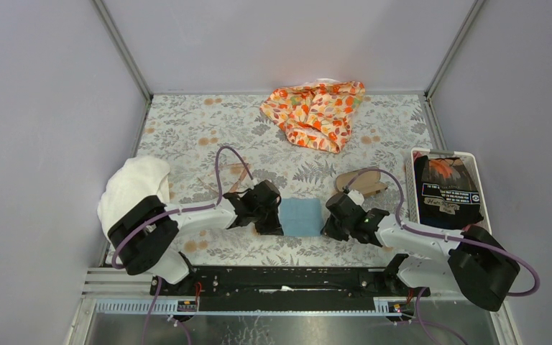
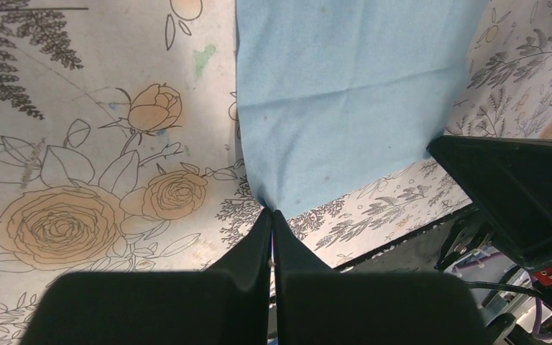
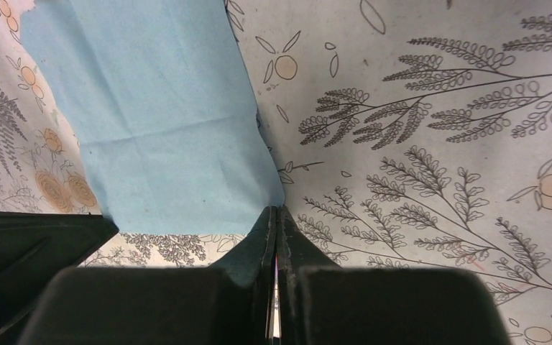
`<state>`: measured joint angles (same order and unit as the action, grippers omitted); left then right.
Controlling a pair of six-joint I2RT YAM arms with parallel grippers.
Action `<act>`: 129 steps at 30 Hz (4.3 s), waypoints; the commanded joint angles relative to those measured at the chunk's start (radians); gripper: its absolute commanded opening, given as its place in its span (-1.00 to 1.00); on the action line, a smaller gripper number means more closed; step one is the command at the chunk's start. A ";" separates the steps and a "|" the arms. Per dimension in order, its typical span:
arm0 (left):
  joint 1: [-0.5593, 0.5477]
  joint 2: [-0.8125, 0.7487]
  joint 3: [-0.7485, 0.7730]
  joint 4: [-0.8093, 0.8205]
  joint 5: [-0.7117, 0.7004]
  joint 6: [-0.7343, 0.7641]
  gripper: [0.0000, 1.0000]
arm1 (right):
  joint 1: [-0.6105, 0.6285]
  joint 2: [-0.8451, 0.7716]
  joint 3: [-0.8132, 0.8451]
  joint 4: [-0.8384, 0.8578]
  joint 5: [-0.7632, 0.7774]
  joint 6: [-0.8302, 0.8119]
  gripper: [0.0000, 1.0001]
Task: Organize the sunglasses
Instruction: Fold the glasses cleaning cloth at the center of the board.
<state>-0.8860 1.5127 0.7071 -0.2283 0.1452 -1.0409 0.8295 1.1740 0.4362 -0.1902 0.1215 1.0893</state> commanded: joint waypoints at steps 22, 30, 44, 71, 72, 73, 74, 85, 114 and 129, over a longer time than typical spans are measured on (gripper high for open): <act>0.054 0.023 0.161 -0.121 -0.030 0.073 -1.00 | 0.009 0.014 0.164 -0.098 0.136 -0.071 -1.00; 0.127 0.071 0.203 -0.120 0.019 0.118 -1.00 | -0.005 0.101 0.246 -0.097 0.157 -0.114 -1.00; 0.175 0.173 0.270 -0.115 0.069 0.160 -1.00 | -0.102 0.210 0.296 -0.065 0.079 -0.187 -1.00; 0.207 0.226 0.305 -0.115 0.053 0.162 -1.00 | -0.147 0.276 0.322 -0.022 0.041 -0.215 -1.00; 0.206 0.227 0.305 -0.113 0.053 0.163 -1.00 | -0.147 0.276 0.323 -0.022 0.042 -0.216 -1.00; 0.206 0.226 0.305 -0.115 0.051 0.163 -1.00 | -0.148 0.275 0.325 -0.020 0.041 -0.216 -1.00; 0.206 0.225 0.305 -0.114 0.047 0.161 -1.00 | -0.148 0.274 0.326 -0.021 0.041 -0.216 -1.00; 0.208 0.242 0.311 -0.102 0.043 0.156 -1.00 | -0.158 0.294 0.338 -0.008 0.032 -0.225 -1.00; 0.176 0.072 0.253 -0.077 0.047 0.227 -0.34 | -0.156 0.254 0.306 0.011 -0.084 -0.262 -0.86; 0.169 0.173 0.146 0.073 0.115 0.184 -0.80 | -0.157 0.295 0.203 0.080 -0.050 -0.231 -1.00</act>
<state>-0.7158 1.7115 0.8711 -0.2012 0.2691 -0.8616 0.6712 1.4807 0.6590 -0.0986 0.0593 0.8547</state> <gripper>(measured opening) 0.127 0.010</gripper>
